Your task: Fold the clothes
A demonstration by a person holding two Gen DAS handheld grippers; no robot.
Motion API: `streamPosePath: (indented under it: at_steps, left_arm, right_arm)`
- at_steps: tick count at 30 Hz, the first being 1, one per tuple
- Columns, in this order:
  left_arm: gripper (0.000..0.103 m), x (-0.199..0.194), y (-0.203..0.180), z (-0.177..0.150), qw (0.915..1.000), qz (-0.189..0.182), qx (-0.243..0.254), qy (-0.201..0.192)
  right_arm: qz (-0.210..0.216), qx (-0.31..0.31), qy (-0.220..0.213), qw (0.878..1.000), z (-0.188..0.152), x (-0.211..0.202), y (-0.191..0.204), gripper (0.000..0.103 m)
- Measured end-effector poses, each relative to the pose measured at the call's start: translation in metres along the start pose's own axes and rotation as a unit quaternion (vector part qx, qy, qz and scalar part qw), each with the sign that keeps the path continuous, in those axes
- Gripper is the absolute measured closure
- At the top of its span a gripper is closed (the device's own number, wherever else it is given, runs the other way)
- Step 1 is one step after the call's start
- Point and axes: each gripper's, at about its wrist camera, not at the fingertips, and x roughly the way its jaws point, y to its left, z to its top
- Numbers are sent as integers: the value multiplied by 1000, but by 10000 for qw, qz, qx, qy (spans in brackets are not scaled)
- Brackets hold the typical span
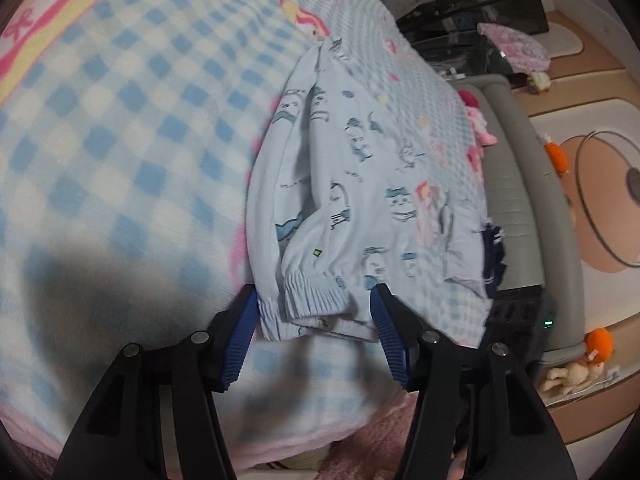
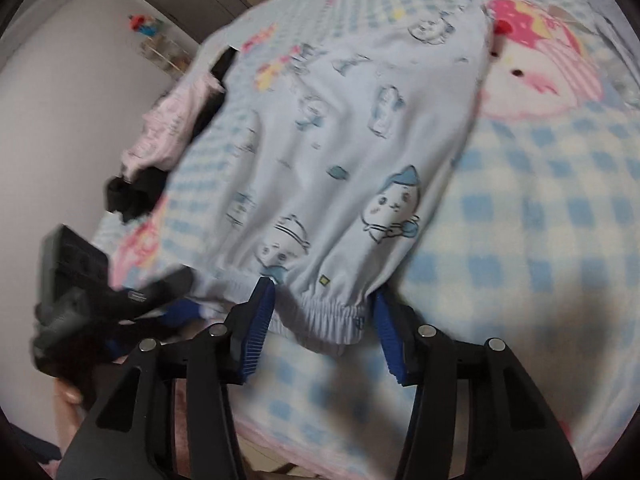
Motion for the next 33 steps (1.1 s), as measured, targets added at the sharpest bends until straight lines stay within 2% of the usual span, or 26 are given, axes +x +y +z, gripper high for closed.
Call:
streamPosePath:
  at_steps: [1, 3, 4, 5, 6, 8, 14, 20, 22, 25, 28, 30, 32, 33]
  left_arm:
    - [56, 5, 3, 1, 10000, 49, -59, 36]
    - [78, 13, 9, 3, 9997, 93, -173, 118]
    - [81, 14, 8, 3, 9997, 44, -212, 142]
    - [82, 13, 5, 1, 9997, -2, -207, 125]
    - [83, 9, -1, -1, 9999, 6, -114, 72]
    - [84, 3, -13, -6, 9999, 44, 76, 59]
    - [84, -11, -36, -27, 9992, -117, 366, 127]
    - [84, -14, -35, -54, 9974, -102, 511, 498]
    - [82, -9, -30, -64, 9960, 3, 612, 657]
    - [79, 8, -12, -74, 9921, 478, 534, 1034]
    - [77, 3, -2, -73, 9941, 253, 326, 998]
    - [67, -11, -4, -69, 9958, 212, 419, 787]
    - [59, -24, -7, -64, 9967, 236, 560, 538]
    - [59, -30, -8, -62, 9971, 210, 588, 425]
  right_arm:
    - [15, 60, 20, 10000, 1, 4, -1, 51]
    - [-38, 212, 117, 9997, 0, 18, -11, 52]
    - [-48, 292, 172, 9994, 0, 23, -15, 57]
    - [-9, 316, 149, 9994, -1, 19, -15, 71]
    - [30, 338, 124, 9993, -1, 15, -15, 77]
    - [110, 236, -1, 9997, 0, 0, -9, 84]
    - [99, 23, -394, 9992, -2, -56, 9, 85]
    - [125, 298, -242, 9992, -36, -67, -7, 85]
    - [-7, 300, -69, 9995, -46, -55, -17, 85]
    - [-253, 328, 221, 9989, -59, -34, -35, 81]
    - [29, 618, 185, 9979, -63, -36, -44, 79]
    - [-15, 414, 65, 9991, -58, -48, -35, 73]
    - [-384, 3, -95, 9992, -53, -56, -25, 72]
    - [-479, -46, -146, 9987, -53, -60, -22, 72]
